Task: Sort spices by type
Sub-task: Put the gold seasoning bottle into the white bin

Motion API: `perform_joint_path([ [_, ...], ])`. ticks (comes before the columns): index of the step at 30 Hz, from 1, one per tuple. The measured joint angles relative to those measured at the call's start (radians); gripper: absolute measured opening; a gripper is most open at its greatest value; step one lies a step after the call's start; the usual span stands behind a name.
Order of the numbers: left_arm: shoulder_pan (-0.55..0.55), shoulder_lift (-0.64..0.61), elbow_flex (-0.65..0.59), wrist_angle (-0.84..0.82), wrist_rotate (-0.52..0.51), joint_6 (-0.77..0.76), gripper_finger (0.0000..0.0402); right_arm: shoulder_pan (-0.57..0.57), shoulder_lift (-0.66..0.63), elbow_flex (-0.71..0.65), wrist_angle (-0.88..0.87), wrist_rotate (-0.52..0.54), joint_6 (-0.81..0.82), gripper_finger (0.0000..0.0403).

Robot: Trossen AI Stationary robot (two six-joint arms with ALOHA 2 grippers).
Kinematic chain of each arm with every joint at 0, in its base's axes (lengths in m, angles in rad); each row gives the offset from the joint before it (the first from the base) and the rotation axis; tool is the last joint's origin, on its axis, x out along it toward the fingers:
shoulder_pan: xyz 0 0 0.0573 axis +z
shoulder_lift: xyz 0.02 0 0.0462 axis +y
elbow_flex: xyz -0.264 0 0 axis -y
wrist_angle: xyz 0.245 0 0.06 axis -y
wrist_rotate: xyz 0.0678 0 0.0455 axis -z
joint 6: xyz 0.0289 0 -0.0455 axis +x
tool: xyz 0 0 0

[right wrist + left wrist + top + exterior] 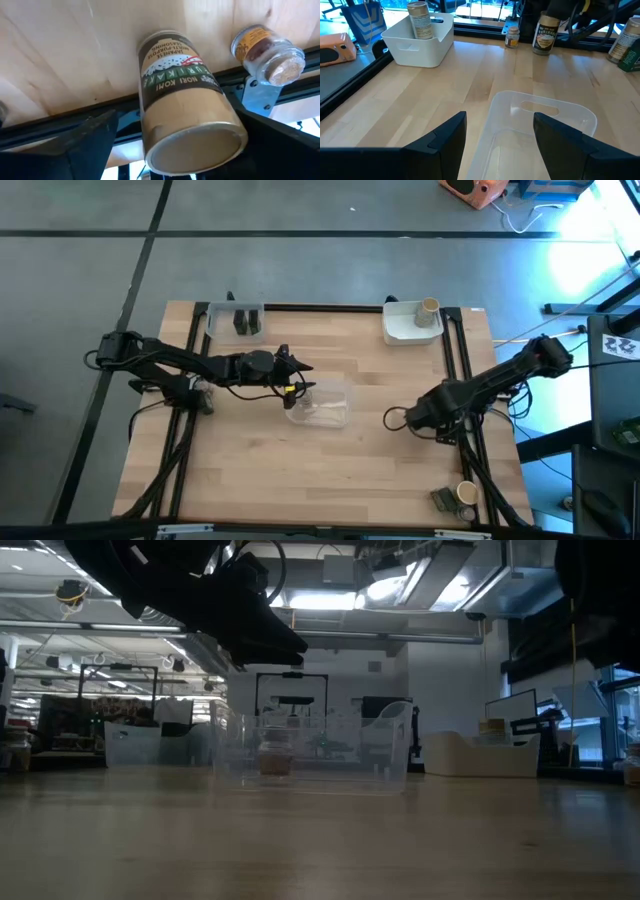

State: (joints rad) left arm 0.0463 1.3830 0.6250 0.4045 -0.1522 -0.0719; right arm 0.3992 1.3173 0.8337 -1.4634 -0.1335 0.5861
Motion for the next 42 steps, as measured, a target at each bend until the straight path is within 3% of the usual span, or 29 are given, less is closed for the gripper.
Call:
perform_joint_path([
  [8,0.0,0.0,0.0,0.0,0.0,0.0,0.0214,0.0,0.064,0.0,-0.003,0.035,-0.036,0.0387],
  [17,0.0,0.0,0.0,0.0,0.0,0.001,0.0214,0.0,0.092,0.002,-0.017,0.025,-0.065,0.0283],
  [25,0.0,0.0,0.0,0.0,0.0,0.001,0.0214,0.0,0.094,0.003,-0.033,0.039,-0.058,0.0281],
  [30,0.0,0.0,0.0,0.0,0.0,0.001,0.0214,-0.012,0.094,0.053,-0.04,0.109,-0.06,0.0281],
  [42,-0.015,0.0,0.0,-0.003,0.0,-0.003,0.0214,-0.188,0.094,0.225,-0.08,0.258,-0.145,0.0279],
])
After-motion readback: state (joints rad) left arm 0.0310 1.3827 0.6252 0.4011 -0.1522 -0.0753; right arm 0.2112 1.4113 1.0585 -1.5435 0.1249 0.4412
